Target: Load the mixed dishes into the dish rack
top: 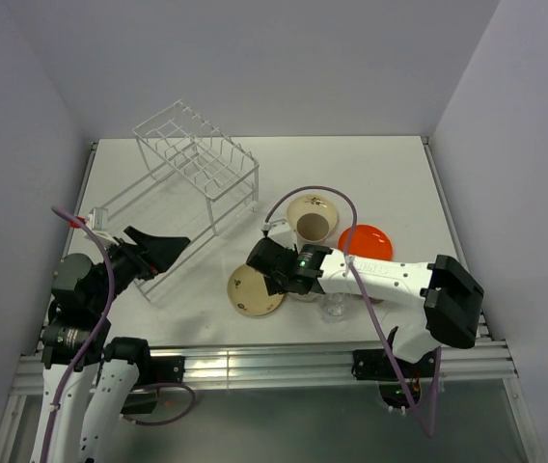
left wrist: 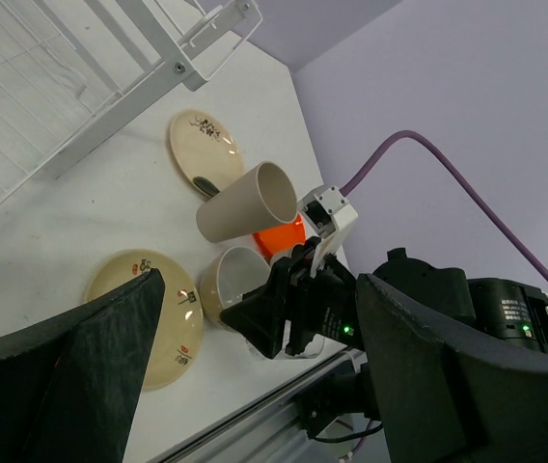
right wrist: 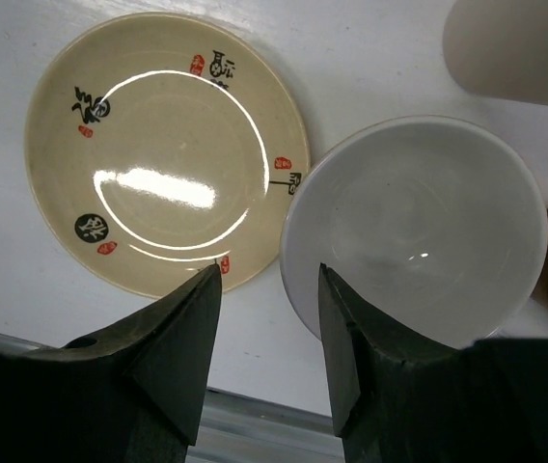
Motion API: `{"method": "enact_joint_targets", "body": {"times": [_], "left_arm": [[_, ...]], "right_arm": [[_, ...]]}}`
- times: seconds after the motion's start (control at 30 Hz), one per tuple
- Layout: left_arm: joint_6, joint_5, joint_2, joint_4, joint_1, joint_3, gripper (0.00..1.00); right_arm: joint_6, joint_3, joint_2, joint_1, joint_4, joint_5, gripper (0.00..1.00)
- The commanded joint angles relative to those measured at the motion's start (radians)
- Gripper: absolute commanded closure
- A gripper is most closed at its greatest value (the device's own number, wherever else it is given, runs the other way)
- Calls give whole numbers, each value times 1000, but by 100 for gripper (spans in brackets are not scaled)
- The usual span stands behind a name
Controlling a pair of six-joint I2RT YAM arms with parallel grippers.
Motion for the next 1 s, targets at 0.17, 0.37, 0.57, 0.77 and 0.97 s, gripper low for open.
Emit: {"method": "enact_joint_targets", "body": {"times": [0.17, 0.37, 0.57, 0.77, 0.97], "left_arm": [[22, 38, -2, 5, 5, 16, 12], [15, 47, 0, 19, 5, 4, 12], [-1, 67, 4, 50, 3, -26, 12], [5, 78, 12, 50, 5, -23, 12], [16, 95, 29, 42, 5, -13, 12]], "right_arm": [[11, -53, -86, -57, -12, 89, 48], [-73, -147, -188, -212, -8, 57, 54], [-168, -185, -219, -307, 23, 23, 53], [-242, -193, -169, -351, 69, -18, 53], [-288, -211, -126, -367, 133, -73, 54]]}}
